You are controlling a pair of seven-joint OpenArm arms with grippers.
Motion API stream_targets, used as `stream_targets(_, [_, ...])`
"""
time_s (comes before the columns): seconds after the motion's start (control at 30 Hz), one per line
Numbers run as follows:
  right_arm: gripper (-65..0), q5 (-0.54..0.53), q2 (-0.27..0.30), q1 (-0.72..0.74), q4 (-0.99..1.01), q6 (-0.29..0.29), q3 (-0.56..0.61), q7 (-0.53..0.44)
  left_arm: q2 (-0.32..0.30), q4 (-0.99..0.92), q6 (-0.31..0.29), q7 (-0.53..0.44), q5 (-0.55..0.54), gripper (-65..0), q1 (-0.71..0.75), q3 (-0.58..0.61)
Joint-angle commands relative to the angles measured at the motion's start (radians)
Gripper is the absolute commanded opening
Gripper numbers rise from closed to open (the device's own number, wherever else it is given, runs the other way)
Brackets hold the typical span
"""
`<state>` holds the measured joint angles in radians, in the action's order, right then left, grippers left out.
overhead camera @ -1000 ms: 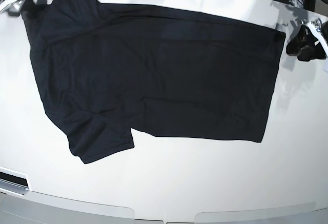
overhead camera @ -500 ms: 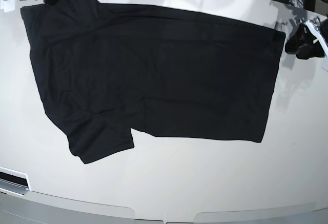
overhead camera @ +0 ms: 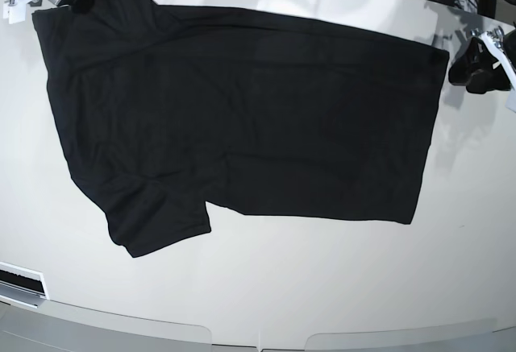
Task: Layout the t-shirt on the table in an organized manner, then fold the t-shirt properly
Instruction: 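Grasp the shoulder edge with the right gripper and pull it outward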
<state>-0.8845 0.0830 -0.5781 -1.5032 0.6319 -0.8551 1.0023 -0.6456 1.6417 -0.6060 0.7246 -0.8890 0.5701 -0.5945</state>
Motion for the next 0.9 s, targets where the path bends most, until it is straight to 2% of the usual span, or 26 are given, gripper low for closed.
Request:
stream_targets(0.0, [-25.6,0.016,0.011,-0.006,-0.010,-0.009,-0.008,-0.002,-0.019,0.011,-0.003,-0.021,-0.019,-35.1,-0.003,-0.008])
stream_targets(0.27, [-25.6,0.002,0.011,-0.009,0.029,-0.019,0.029,0.001,-0.019,0.011,-0.003,-0.021,-0.039,-35.1,-0.003,-0.008])
stream_targets(0.33, [-25.6,-0.047,0.011,-0.009,0.060,0.020,0.064,0.020,-0.019,0.011,-0.003,-0.021,-0.039,-35.1,-0.003,-0.008])
stream_targets(0.43, [-25.6,-0.140,0.011,-0.009,0.074,0.066,0.122,0.100,-0.019,0.011,-0.003,-0.021,-0.039,-35.1,-0.003,-0.008])
stream_targets(0.6, [-27.6,-0.300,0.012,-0.009,0.074,0.066,0.154,0.212,-0.019,0.011,-0.003,-0.020,-0.039,-35.1,-0.003,-0.008])
stream_targets(0.73, [-38.3,-0.425,0.015,-0.009,0.072,0.066,0.154,0.306,-0.019,0.011,-0.003,-0.021,-0.039,-35.1,-0.003,-0.008])
stream_targets(0.87, [-38.3,-0.558,0.018,-0.009,0.072,0.066,0.154,0.394,-0.019,0.011,-0.003,-0.021,-0.039,-35.1,-0.003,-0.008])
